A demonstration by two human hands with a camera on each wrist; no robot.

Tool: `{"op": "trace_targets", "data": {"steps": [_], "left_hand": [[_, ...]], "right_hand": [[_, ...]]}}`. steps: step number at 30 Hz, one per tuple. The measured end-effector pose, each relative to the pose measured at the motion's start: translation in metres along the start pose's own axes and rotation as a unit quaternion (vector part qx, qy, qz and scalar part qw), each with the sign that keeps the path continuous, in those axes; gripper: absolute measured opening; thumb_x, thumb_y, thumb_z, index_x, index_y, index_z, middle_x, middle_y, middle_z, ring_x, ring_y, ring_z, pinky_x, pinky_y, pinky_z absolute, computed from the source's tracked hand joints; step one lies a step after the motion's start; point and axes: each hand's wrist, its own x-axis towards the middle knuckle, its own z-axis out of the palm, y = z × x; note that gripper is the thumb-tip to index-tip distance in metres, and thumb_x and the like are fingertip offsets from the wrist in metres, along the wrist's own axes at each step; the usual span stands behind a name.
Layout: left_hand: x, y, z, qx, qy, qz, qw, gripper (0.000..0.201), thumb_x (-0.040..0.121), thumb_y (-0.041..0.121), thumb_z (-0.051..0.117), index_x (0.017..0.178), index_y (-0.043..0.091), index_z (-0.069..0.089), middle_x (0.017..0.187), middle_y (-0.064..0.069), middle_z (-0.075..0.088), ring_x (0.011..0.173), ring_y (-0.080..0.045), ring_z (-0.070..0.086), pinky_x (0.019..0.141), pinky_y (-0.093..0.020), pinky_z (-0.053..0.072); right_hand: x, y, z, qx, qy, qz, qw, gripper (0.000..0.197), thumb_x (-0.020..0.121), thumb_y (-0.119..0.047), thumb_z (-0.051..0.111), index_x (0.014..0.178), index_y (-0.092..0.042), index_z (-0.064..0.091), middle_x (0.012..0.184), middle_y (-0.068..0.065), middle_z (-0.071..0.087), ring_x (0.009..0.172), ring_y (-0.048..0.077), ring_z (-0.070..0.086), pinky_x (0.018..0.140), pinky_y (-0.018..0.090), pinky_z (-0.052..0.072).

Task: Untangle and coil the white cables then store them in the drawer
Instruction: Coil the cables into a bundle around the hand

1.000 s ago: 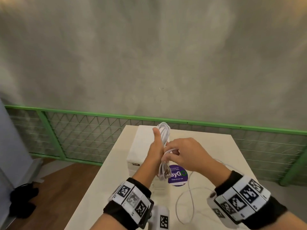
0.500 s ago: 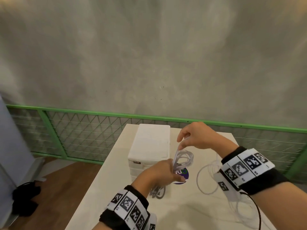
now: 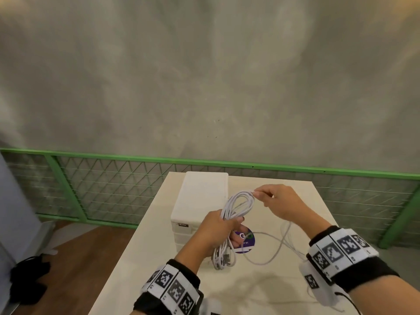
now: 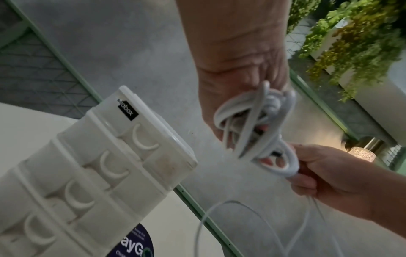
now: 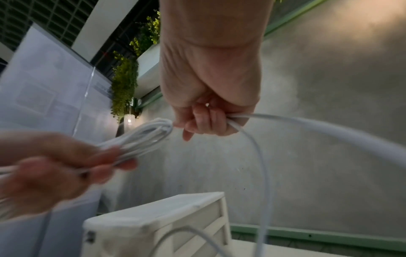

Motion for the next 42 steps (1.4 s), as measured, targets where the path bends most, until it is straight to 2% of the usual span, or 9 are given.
{"op": "trace_targets", "data": {"steps": [6,9,14,21,26,29,31,36,42], "left_hand": [[0.006,-0.004,0.005,-0.048,0.065,-0.014,0.997,0.015,0.093,0.015,0.054,0.086,0.008,0.065,0.060,-0.002,0.068,0.037,-0.009,0.052,0.043,-0.021,0.047],[0.005,-0.004,0.008,-0.057,0.079,-0.012,0.995,0.020,0.093,0.018,0.053,0.081,0.008,0.066,0.061,-0.005,0.066,0.037,-0.009,0.051,0.044,-0.021,0.046],[0.000,-0.001,0.012,-0.039,0.092,-0.014,0.995,0.032,0.093,0.023,0.051,0.070,0.007,0.065,0.043,0.000,0.059,0.035,-0.010,0.052,0.039,-0.019,0.041],[-0.004,0.002,0.021,-0.169,0.064,-0.033,0.983,0.023,0.098,0.016,0.043,0.090,0.009,0.063,0.083,-0.016,0.068,0.069,-0.024,0.068,0.053,-0.030,0.057],[0.005,0.001,0.005,-0.227,0.086,-0.054,0.969,0.029,0.095,0.022,0.050,0.088,-0.001,0.066,0.076,-0.019,0.072,0.070,-0.030,0.071,0.065,-0.039,0.057],[0.012,0.016,-0.014,-0.273,0.151,-0.011,0.950,0.029,0.095,0.019,0.050,0.071,0.004,0.057,0.046,-0.002,0.060,0.043,-0.015,0.060,0.057,-0.032,0.053],[0.016,0.023,-0.028,-0.341,0.164,0.005,0.926,0.026,0.097,0.018,0.046,0.076,0.005,0.055,0.048,0.000,0.053,0.041,-0.013,0.053,0.056,-0.031,0.052],[0.016,0.033,-0.062,-0.417,0.184,0.035,0.889,0.021,0.095,0.020,0.048,0.079,0.007,0.054,0.044,0.004,0.051,0.036,-0.007,0.048,0.040,-0.018,0.045],[0.013,0.054,-0.106,-0.474,0.271,0.129,0.828,0.025,0.098,0.015,0.043,0.075,0.010,0.048,0.039,0.006,0.053,0.033,-0.004,0.047,0.037,-0.015,0.043]], "right_hand": [[-0.014,-0.005,0.039,0.104,0.010,0.032,0.994,0.041,0.099,-0.023,0.032,0.139,-0.018,0.039,0.084,0.002,0.058,0.055,0.005,0.046,0.059,0.020,0.045],[-0.019,-0.013,0.052,0.122,0.001,0.046,0.991,0.048,0.100,-0.029,0.028,0.146,-0.021,0.020,0.094,0.008,0.061,0.068,0.015,0.054,0.070,0.035,0.051],[-0.022,-0.030,0.062,0.130,0.001,0.057,0.990,0.059,0.096,-0.045,0.028,0.148,-0.023,0.008,0.119,0.012,0.049,0.107,0.025,0.051,0.088,0.030,0.038],[-0.020,-0.045,0.069,0.156,-0.035,0.102,0.982,0.072,0.084,-0.067,0.033,0.143,-0.045,-0.002,0.115,0.008,0.036,0.113,0.031,0.052,0.097,0.035,0.041],[-0.021,-0.035,0.068,0.213,-0.093,0.089,0.969,0.072,0.075,-0.075,0.037,0.139,-0.052,0.015,0.122,0.008,0.059,0.099,0.023,0.063,0.089,0.034,0.051],[-0.030,-0.019,0.064,0.322,-0.150,0.137,0.925,0.066,0.084,-0.060,0.046,0.142,-0.037,0.023,0.071,0.003,0.057,0.042,0.010,0.043,0.041,0.018,0.033],[-0.033,-0.004,0.057,0.301,-0.166,0.131,0.930,0.058,0.087,-0.042,0.056,0.138,-0.025,0.036,0.061,-0.001,0.050,0.036,0.004,0.037,0.038,0.016,0.027],[-0.030,0.046,0.040,0.022,-0.196,0.101,0.975,0.028,0.080,-0.024,0.067,0.108,-0.019,0.065,0.098,0.005,0.070,0.058,0.006,0.053,0.055,0.016,0.040],[-0.039,0.130,0.015,-0.181,-0.062,0.217,0.957,0.038,0.081,-0.036,0.064,0.117,-0.025,0.060,0.122,0.000,0.063,0.110,0.019,0.058,0.088,0.027,0.044]]}}
